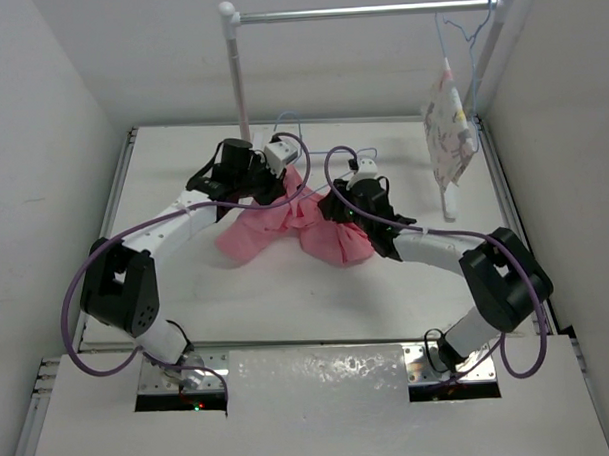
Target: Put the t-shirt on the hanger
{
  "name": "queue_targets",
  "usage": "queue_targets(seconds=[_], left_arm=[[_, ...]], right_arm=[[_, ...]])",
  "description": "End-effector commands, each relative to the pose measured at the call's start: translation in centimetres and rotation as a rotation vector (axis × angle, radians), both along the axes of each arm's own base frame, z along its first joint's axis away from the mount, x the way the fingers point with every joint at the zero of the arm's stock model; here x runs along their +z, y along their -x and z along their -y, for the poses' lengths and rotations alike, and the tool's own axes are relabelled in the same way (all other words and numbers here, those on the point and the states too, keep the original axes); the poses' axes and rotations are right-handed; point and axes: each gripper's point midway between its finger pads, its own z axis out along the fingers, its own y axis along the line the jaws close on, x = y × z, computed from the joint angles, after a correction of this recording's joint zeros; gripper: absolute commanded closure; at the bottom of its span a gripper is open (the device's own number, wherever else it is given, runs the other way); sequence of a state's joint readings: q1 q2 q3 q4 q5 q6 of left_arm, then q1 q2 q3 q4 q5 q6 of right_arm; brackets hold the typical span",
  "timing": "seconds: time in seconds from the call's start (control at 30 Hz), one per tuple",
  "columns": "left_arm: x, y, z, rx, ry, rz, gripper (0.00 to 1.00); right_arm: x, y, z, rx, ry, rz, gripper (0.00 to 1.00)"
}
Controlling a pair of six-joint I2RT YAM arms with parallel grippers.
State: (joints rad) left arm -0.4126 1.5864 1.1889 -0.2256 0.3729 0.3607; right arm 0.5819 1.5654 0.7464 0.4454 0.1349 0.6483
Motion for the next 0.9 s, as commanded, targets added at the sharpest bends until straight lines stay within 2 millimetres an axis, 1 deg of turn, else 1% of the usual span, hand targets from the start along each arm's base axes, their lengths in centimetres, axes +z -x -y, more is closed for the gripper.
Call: queue_targets(seconds=[0.0, 0.13, 0.2, 0.23, 0.27, 0.33, 0.37, 0.4, 0.47, 0.5, 0.53, 0.57, 0.6, 0.63, 0.67, 0.7, 0.73, 0.77, 0.8, 0.83, 0.87], left_arm=[[3.6, -0.4, 0.4, -0.006, 0.066, 0.098, 1.00], [3.8, -0.3, 0.4, -0.012, 0.068, 0.106, 1.00], [3.8, -0.3, 0.5, -0.013, 0.068, 0.106, 1.00], [3.9, -0.3, 0.5, -0.014, 0.069, 0.109, 1.00], [4.0, -0.3, 0.4, -0.011, 0.068, 0.111, 1.00], [4.5, -0.4, 0.3, -0.006, 0.069, 0.127, 1.00], [4.6, -0.5, 0.3, -0.002, 0.069, 0.133, 1.00], [5.0, -0.8, 0.0, 0.008, 0.066, 0.146, 1.00], [5.5, -0.9, -0.3, 0.012, 0.068, 0.155, 1.00], [5.8, -1.1, -0.8, 0.010, 0.072, 0.159, 1.00], [6.1, -1.1, -1.1, 0.001, 0.068, 0.170, 1.00], [6.2, -1.0, -1.4, -0.006, 0.069, 0.170, 1.00], [6.4, -1.1, -2.1, -0.010, 0.076, 0.173, 1.00], [6.8, -1.0, -2.5, -0.030, 0.060, 0.203, 1.00], [6.3, -0.6, -2.8, -0.050, 0.045, 0.199, 1.00], [6.2, -0.2, -3.3, -0.084, 0.001, 0.231, 1.00], [5.3, 0.3, -3.5, -0.114, -0.030, 0.231, 1.00], [4.8, 0.8, -3.5, -0.145, -0.047, 0.236, 1.00], [4.4, 0.9, -3.9, -0.175, -0.095, 0.268, 1.00], [3.2, 1.2, -4.3, -0.180, -0.124, 0.254, 1.00], [2.7, 1.0, -4.8, -0.169, -0.155, 0.261, 1.00]], right_arm=[[3.8, -2.0, -1.9, -0.011, -0.120, 0.071, 0.60], [1.6, -2.3, -2.3, -0.024, -0.135, 0.020, 0.51], [1.0, -2.4, -2.5, -0.021, -0.127, 0.003, 0.49], [1.2, -2.7, -2.8, -0.021, -0.131, 0.001, 0.49], [0.2, -2.7, -2.8, -0.023, -0.119, -0.025, 0.50], [-0.4, -2.6, -2.7, -0.032, -0.113, -0.046, 0.53], [-0.7, -2.5, -2.5, -0.039, -0.107, -0.056, 0.61], [-1.0, -2.2, -2.3, -0.043, -0.100, -0.065, 0.66], [-2.3, -1.7, -0.9, -0.084, -0.067, -0.100, 0.80], [-2.8, -1.3, 0.5, -0.116, -0.056, -0.114, 0.93], [-3.2, -1.3, 1.9, -0.161, -0.051, -0.125, 0.99], [-3.6, -1.1, 3.0, -0.187, -0.049, -0.137, 1.00], [-4.3, -0.4, 4.6, -0.216, -0.047, -0.155, 1.00], [-4.6, -0.8, 6.9, -0.272, -0.051, -0.161, 1.00], [-4.7, -0.7, 8.2, -0.301, -0.052, -0.165, 1.00], [-5.1, -0.5, 10.6, -0.355, -0.057, -0.172, 1.00], [-5.1, -0.5, 11.7, -0.370, -0.064, -0.176, 1.00], [-5.2, -0.4, 12.4, -0.374, -0.076, -0.181, 1.00], [-5.1, -0.7, 13.9, -0.391, -0.088, -0.180, 1.00], [-4.7, -0.7, 13.6, -0.346, -0.115, -0.181, 1.00], [-4.6, -0.8, 13.9, -0.340, -0.120, -0.184, 1.00]])
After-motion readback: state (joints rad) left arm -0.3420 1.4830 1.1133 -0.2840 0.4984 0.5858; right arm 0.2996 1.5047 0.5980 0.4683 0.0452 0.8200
